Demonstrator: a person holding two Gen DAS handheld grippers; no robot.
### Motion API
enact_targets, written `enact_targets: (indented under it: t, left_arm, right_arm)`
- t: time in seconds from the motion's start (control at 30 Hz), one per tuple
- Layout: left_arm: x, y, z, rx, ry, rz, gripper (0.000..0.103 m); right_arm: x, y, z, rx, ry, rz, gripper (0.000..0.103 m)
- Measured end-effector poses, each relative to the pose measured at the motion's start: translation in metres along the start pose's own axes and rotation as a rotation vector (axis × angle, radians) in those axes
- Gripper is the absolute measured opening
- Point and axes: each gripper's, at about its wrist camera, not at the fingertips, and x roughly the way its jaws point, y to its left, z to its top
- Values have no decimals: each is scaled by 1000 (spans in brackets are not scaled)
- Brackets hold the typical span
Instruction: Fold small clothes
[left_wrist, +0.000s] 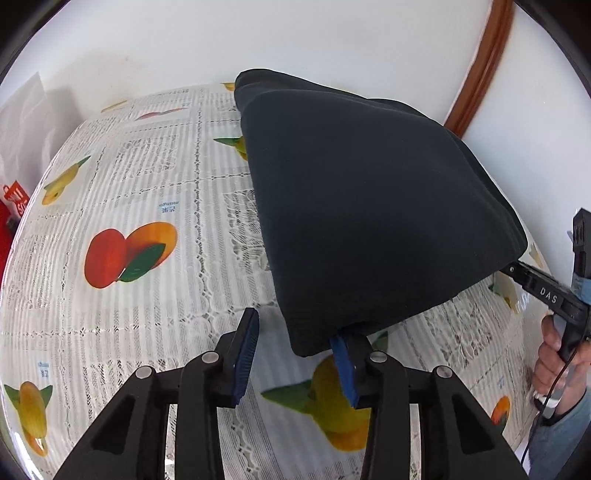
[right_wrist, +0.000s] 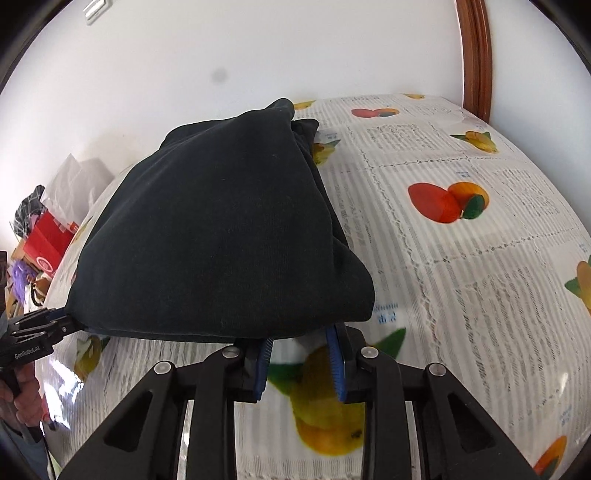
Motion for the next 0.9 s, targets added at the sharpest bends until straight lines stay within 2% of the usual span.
enact_targets:
  t: [0.27, 0.47, 0.57, 0.6, 0.67, 0.77, 0.9]
  left_arm:
    - [-3, 0, -10, 5, -17, 21, 38]
    - [-8, 0, -17, -15, 7, 54, 49]
    - [-21, 2, -20, -18, -9, 25, 50]
    - [-26, 2, -21, -18, -20, 21, 57]
    - [-38, 4, -21, -14, -57, 17, 65]
    - [-51, 1, -15, -6, -103, 17, 65]
    - [-49, -2, 3, 1, -131, 19, 65]
  right_arm:
    - [4, 6, 0, -51, -7, -38, 28]
    - [3, 16, -7, -108, -14, -102, 31]
    - [-4, 19, -11, -136, 30, -121, 31]
    - [-10, 20, -13, -153, 34, -117, 30]
    - [-32, 19, -16, -175, -7, -89, 31]
    - [-65, 21, -12, -205, -76, -49, 31]
    - [-93, 16, 10, -138, -168, 23, 42]
